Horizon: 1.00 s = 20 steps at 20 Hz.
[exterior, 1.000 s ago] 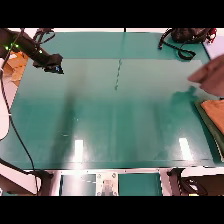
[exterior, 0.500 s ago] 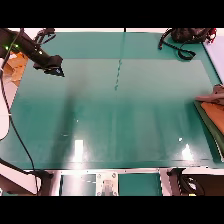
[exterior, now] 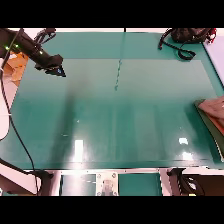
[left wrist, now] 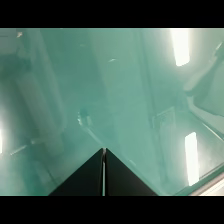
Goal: Fold the shirts.
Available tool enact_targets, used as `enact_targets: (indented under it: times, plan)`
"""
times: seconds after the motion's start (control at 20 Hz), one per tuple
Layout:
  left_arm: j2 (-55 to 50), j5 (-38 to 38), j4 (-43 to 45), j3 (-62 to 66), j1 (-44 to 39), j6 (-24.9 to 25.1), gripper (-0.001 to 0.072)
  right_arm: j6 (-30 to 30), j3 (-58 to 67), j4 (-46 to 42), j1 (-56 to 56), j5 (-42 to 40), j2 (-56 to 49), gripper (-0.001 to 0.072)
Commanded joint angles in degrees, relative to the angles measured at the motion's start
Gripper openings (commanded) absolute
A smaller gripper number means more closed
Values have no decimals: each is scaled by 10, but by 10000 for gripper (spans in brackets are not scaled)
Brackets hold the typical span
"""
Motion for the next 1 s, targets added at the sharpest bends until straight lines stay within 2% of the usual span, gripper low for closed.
enact_targets:
  times: [0.0, 0.05, 0.2, 0.3, 0.35, 0.45, 0.5, 0.6, 0.75, 0.95]
  plan:
    - [0, 3, -17, 0, 0, 2, 25, 3, -109, -63, 0, -44, -3, 445]
    - [0, 9, -19, 0, 0, 5, 25, 5, -116, -60, 2, -43, -8, 598]
    - [1, 31, -40, 2, 0, 5, 24, 6, -73, -27, 46, -28, -16, 598]
    - [1, 38, -57, 12, 0, 5, 24, 6, -1, -5, 98, -14, -16, 593]
    - [1, 37, -57, 17, 0, 5, 24, 6, 42, 11, 131, -14, -16, 526]
    - [5, 38, -57, 18, 0, 5, 24, 6, 109, 56, 191, -16, -16, 80]
    - [11, 41, -57, 16, 0, 5, 23, 6, 134, 84, 224, -23, -16, 19]
    - [19, 53, -56, 16, 0, -2, 23, 6, 146, 127, 289, -37, -15, 18]
    - [38, 70, -51, -26, -14, -21, 23, 5, 92, 172, 393, -44, -4, 15]
    - [96, 90, 7, -172, -73, -26, 23, -23, -94, 223, 541, -168, 85, 15]
